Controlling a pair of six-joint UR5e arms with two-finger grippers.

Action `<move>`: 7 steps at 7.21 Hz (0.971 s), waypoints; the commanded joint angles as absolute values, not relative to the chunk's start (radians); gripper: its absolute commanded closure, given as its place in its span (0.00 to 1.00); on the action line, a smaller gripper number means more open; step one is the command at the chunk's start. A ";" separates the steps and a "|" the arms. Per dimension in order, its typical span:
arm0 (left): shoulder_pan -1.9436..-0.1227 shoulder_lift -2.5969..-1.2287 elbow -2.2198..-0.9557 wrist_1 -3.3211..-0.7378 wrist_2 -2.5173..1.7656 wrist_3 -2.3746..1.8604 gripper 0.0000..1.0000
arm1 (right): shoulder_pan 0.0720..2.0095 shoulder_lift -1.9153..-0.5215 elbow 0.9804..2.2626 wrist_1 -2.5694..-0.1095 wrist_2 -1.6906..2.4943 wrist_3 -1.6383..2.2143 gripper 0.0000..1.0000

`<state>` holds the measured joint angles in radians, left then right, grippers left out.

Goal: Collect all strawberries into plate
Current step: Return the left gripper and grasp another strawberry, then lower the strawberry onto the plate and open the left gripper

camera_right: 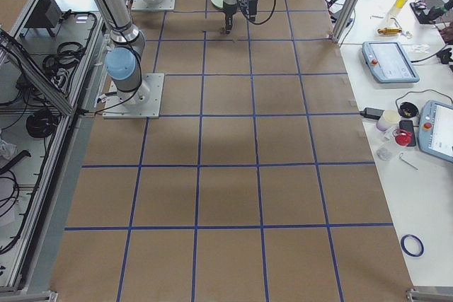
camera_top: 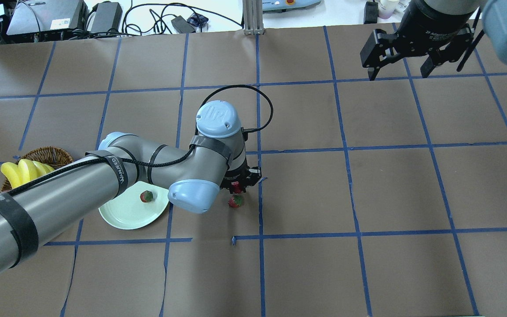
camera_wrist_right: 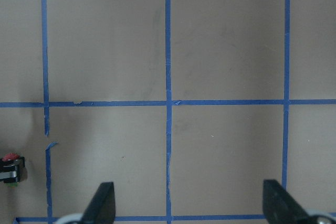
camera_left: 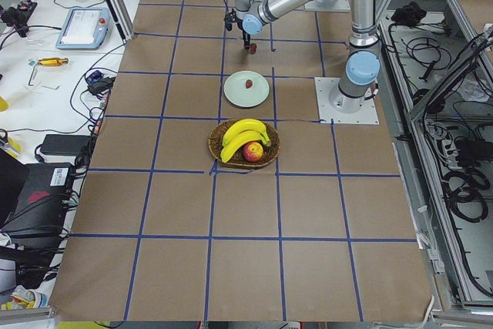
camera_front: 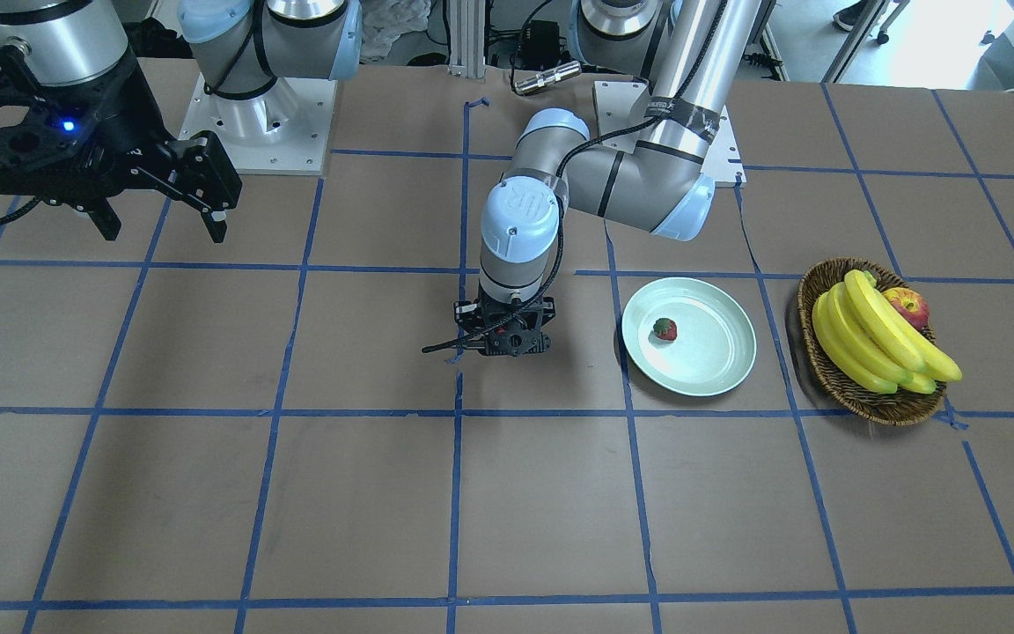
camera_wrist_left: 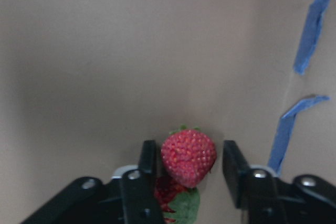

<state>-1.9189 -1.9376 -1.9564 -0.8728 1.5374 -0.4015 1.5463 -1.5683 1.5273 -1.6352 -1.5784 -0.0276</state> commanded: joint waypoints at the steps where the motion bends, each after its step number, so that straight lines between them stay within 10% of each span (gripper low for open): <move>1: -1.846 -1.878 -1.960 -0.921 1.627 -0.324 1.00 | 1.546 -1.568 1.526 -1.635 -1.578 -0.028 0.00; 7: -1.400 -1.746 -2.109 -1.046 1.756 0.295 0.85 | 1.546 -1.568 1.529 -1.635 -1.578 -0.025 0.00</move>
